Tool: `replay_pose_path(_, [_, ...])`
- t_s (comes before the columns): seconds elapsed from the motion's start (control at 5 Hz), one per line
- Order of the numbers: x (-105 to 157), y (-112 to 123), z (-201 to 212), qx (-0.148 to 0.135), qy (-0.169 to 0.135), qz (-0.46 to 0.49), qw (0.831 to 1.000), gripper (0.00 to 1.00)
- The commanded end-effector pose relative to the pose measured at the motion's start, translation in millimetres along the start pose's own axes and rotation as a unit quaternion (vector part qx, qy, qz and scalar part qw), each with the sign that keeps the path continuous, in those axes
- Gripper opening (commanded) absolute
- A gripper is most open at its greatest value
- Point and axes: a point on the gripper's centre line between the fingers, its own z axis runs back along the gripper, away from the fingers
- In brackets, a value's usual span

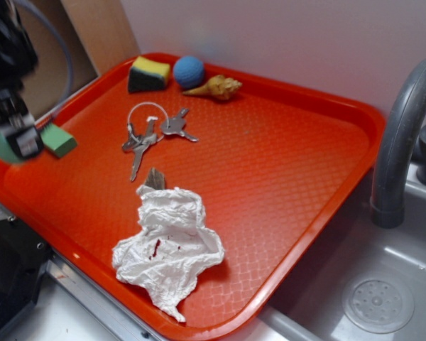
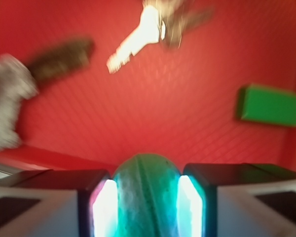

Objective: Grab the green ball.

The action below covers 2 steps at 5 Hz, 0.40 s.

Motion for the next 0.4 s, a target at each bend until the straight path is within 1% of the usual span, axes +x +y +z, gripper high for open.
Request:
replay_pose_path(0.0, [43.2, 2.5, 105.8, -0.010, -0.085, 0.048, 0.995, 0.00])
replay_pose_path(0.2, [49.7, 9.4, 116.4, 0.025, -0.078, 0.061, 0.995, 0.00])
